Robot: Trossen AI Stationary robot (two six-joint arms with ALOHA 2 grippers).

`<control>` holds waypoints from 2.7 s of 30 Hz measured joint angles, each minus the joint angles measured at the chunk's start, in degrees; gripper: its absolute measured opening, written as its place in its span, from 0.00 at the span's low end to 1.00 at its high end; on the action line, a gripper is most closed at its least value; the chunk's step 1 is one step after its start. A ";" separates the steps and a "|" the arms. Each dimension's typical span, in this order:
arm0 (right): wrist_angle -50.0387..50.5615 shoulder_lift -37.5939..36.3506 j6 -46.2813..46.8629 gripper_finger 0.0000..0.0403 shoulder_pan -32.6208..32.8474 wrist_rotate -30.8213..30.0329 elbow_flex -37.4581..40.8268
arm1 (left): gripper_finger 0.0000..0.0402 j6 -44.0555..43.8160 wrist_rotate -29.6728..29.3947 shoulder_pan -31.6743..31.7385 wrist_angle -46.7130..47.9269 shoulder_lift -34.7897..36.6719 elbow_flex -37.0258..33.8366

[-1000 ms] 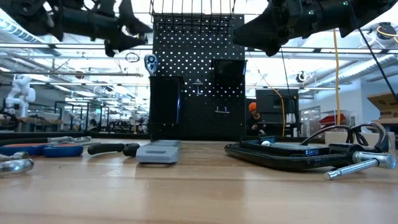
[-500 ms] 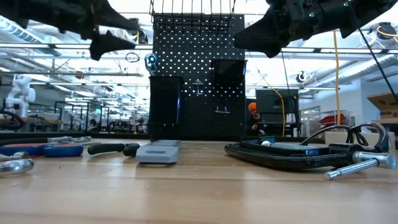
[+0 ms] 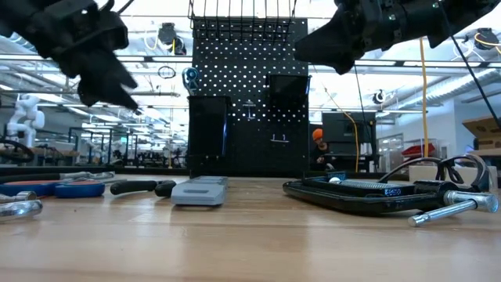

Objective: Hang tools onto peg board
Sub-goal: Put the wrench into the left black bin on the peg board

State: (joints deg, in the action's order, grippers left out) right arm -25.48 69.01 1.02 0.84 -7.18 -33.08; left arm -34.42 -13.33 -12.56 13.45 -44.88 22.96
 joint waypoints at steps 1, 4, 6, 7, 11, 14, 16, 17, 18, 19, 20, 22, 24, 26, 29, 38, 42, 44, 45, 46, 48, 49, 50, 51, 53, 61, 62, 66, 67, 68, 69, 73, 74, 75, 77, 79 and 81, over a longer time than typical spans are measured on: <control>-0.02 0.00 0.43 0.43 0.00 0.01 0.00 | 0.64 0.00 0.24 -1.18 0.02 -1.39 0.00; -0.32 0.00 2.41 0.43 0.00 0.06 0.00 | 0.64 0.24 -0.50 -4.51 0.59 -5.94 1.21; -1.11 0.00 4.42 0.43 0.07 1.12 0.00 | 0.64 0.57 -2.77 -6.47 1.42 -8.54 2.80; -1.43 0.00 5.69 0.43 0.21 2.37 0.00 | 0.64 0.84 -4.12 -7.38 2.11 -9.76 3.76; -3.61 0.00 7.33 0.43 2.85 6.58 -0.04 | 0.64 1.80 -8.39 -9.97 7.42 -12.87 7.46; -2.23 0.01 7.46 0.43 5.74 7.21 -0.97 | 0.64 1.74 -9.84 -11.23 9.87 -13.70 8.39; 0.46 0.28 9.03 0.43 7.75 7.12 -2.60 | 0.64 1.76 -9.98 -11.71 9.76 -13.81 8.39; 2.07 0.47 10.13 0.43 8.66 7.07 -3.46 | 0.64 1.78 -9.98 -11.85 9.70 -13.81 8.41; 3.64 0.85 11.22 0.43 9.55 6.67 -4.10 | 0.64 1.90 -9.97 -11.89 9.66 -13.81 8.41; 4.85 1.46 11.97 0.43 10.40 5.72 -4.76 | 0.64 2.31 -9.97 -11.89 9.65 -13.81 8.41; 5.67 2.13 12.31 0.43 11.29 4.13 -5.18 | 0.64 2.81 -9.98 -11.89 9.54 -13.81 8.41; 6.55 3.73 12.25 0.43 12.54 1.08 -5.81 | 0.64 3.29 -10.02 -11.82 9.53 -13.81 8.41; 6.57 5.43 11.29 0.43 13.15 -0.45 -6.35 | 0.64 3.49 -10.08 -11.58 9.48 -13.82 8.41; 6.50 7.10 9.03 0.43 13.14 -0.50 -6.88 | 0.64 3.41 -10.12 -11.43 9.43 -13.83 8.44; 6.60 9.33 5.25 0.43 12.52 -0.50 -7.39 | 0.64 3.27 -11.02 -11.43 9.01 -13.83 8.44; 1.72 20.67 8.27 0.43 11.55 -0.52 -11.45 | 0.64 -3.97 -7.97 -12.19 11.86 -13.95 8.44; 1.85 26.66 11.24 0.43 11.70 -0.44 -15.28 | 0.64 -14.13 -9.84 -13.69 16.30 -15.07 8.44; 1.88 28.81 11.70 0.43 11.69 -0.35 -16.98 | 0.64 -19.94 -10.62 -14.35 18.29 -15.98 8.44; 1.84 29.79 11.74 0.43 11.71 -0.19 -17.88 | 0.64 -22.52 -10.64 -14.93 19.06 -16.44 8.44; 1.91 30.56 11.80 0.43 11.70 -0.04 -18.64 | 0.64 -25.19 -10.61 -15.66 19.60 -16.96 8.44; 3.28 31.77 12.05 0.43 11.71 0.01 -20.07 | 0.64 -30.49 -10.61 -16.79 19.54 -18.04 8.44; 4.14 32.15 12.48 0.43 11.80 0.02 -20.77 | 0.64 -32.99 -10.52 -17.38 19.29 -18.55 8.44; 5.13 32.42 13.03 0.43 11.92 0.00 -21.31 | 0.64 -34.63 -10.17 -17.78 18.97 -19.12 8.44; 5.89 32.62 13.28 0.43 12.03 0.01 -21.80 | 0.64 -35.56 -9.97 -18.16 18.12 -19.61 8.44; 7.00 32.70 13.32 0.43 12.46 -0.02 -22.26 | 0.64 -37.04 -9.58 -18.80 16.44 -20.51 8.44; 7.29 32.70 12.85 0.43 13.13 0.00 -22.60 | 0.64 -41.85 -3.92 -19.36 13.78 -25.77 8.44; 7.65 32.70 12.89 0.43 13.09 -0.02 -22.60 | 0.64 -41.82 -3.10 -19.43 13.78 -26.22 8.44; 10.18 32.70 13.22 0.43 13.61 -0.03 -22.60 | 0.64 -42.07 -2.32 -19.45 13.84 -26.80 8.44; 10.60 32.70 13.22 0.43 13.82 -0.02 -22.60 | 0.64 -42.11 -2.26 -19.43 13.86 -26.80 8.44; 10.81 32.70 13.20 0.43 13.92 -0.02 -22.60 | 0.64 -41.70 -2.12 -19.41 13.82 -26.80 8.44; 10.96 32.70 13.16 0.43 13.99 0.03 -22.60 | 0.64 -40.92 -1.57 -19.41 13.85 -26.73 8.44; 11.33 32.70 12.82 0.43 14.25 -0.02 -22.60 | 0.64 -33.81 2.59 -19.49 13.83 -25.97 8.44; 11.33 32.70 12.75 0.43 14.25 -0.02 -22.60 | 0.64 -31.45 3.64 -19.67 13.84 -25.74 8.49; 11.35 32.70 12.71 0.43 14.25 -0.02 -22.60 | 0.64 -28.21 4.61 -20.12 13.70 -25.64 8.78; 11.35 32.70 12.69 0.43 14.25 -0.02 -22.60 | 0.64 -21.70 6.37 -21.81 11.92 -25.64 9.76; 11.42 32.70 12.69 0.43 14.25 -0.04 -22.60 | 0.64 -18.15 6.50 -23.35 10.07 -25.59 10.74; 11.68 32.70 12.67 0.43 14.25 -0.04 -22.60 | 0.64 -14.52 6.40 -25.05 5.45 -25.73 11.27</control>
State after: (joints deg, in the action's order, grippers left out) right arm -13.80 101.71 13.69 15.09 -7.22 -55.68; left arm -48.95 -6.93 -37.61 18.90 -70.61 34.23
